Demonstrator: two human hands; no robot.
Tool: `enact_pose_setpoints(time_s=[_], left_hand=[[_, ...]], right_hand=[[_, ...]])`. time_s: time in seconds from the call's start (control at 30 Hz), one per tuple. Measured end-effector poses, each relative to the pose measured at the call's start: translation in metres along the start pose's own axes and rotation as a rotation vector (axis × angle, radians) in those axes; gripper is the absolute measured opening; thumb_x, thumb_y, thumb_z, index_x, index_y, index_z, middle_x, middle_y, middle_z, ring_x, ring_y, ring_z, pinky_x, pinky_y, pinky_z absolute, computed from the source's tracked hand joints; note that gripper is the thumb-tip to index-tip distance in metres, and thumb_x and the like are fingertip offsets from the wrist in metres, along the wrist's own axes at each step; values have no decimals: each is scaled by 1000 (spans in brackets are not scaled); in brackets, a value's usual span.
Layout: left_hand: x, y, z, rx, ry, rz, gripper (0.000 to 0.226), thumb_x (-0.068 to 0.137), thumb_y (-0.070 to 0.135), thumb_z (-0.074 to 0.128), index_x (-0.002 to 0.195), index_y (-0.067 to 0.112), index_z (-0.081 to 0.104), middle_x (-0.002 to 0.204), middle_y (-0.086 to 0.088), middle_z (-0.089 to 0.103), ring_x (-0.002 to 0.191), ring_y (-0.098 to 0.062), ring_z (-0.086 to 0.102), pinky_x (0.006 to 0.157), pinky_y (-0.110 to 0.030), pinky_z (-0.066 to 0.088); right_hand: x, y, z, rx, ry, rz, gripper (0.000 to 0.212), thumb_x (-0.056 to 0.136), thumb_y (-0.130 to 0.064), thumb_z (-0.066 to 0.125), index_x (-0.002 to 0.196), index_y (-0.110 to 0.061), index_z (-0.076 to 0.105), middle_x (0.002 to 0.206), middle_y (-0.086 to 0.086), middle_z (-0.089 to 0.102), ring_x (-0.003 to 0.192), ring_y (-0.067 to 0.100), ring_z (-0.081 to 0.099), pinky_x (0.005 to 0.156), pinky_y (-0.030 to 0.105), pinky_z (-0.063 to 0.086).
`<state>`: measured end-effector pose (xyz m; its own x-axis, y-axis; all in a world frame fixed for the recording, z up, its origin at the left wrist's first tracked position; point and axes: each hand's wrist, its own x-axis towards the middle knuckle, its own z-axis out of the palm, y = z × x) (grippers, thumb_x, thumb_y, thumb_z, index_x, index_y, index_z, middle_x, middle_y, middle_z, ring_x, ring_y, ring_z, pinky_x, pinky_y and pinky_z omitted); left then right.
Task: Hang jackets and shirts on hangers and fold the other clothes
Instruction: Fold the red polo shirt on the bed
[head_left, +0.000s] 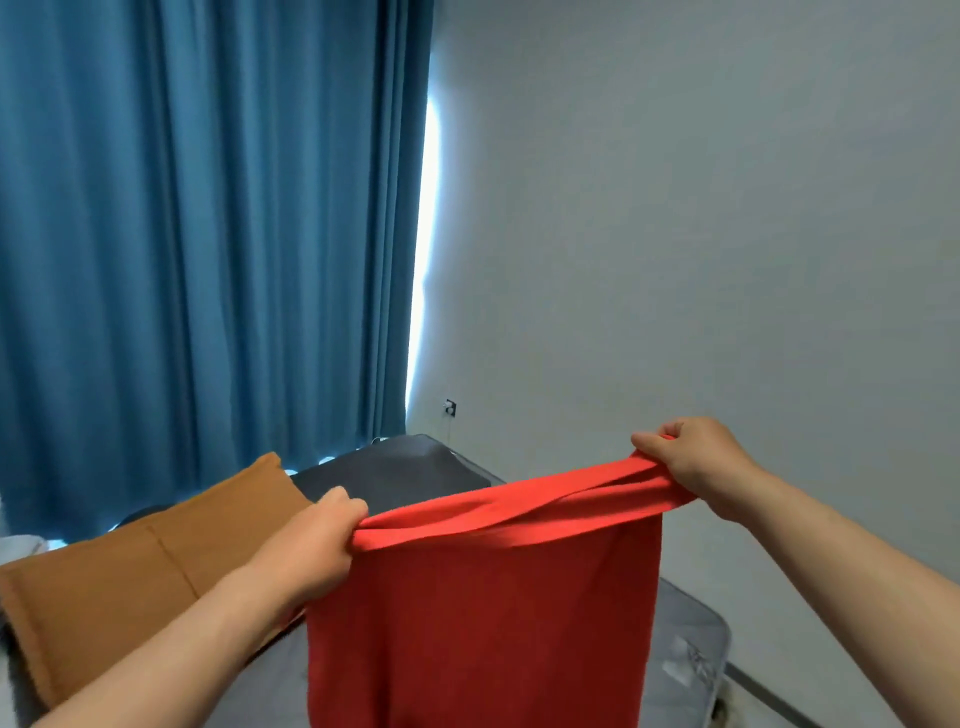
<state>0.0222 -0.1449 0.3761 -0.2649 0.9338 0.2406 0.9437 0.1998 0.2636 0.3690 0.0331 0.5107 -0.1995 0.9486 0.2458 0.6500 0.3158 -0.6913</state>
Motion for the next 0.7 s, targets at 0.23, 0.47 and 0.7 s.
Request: enact_pose_setpoints(time_s=[0.23,0.47,0.7], left_hand=[[22,-12,-48,143,58,-228,18,79,2,41,72,18,46,77,2,56,78,-22,56,57,-32,37],[58,-1,-38,299,74,-245,20,80,5,41,72,23,47,80,6,57,80,-21,58,60,-29,40],[152,8,5,269,85,-320,18,74,0,43,70,17,48,78,0,59,74,-24,57,58,-29,38]], right_hand=[[-9,22,-16,288,-201,216,20,100,-11,51,85,-6,63,67,6,53,58,13,44,51,22,43],[28,50,-2,604,12,354,23,101,-9,46,80,-9,55,77,9,54,66,15,52,41,23,53],[126,93,33,776,111,411,24,97,-1,48,77,-9,56,80,8,57,68,16,56,37,25,52]])
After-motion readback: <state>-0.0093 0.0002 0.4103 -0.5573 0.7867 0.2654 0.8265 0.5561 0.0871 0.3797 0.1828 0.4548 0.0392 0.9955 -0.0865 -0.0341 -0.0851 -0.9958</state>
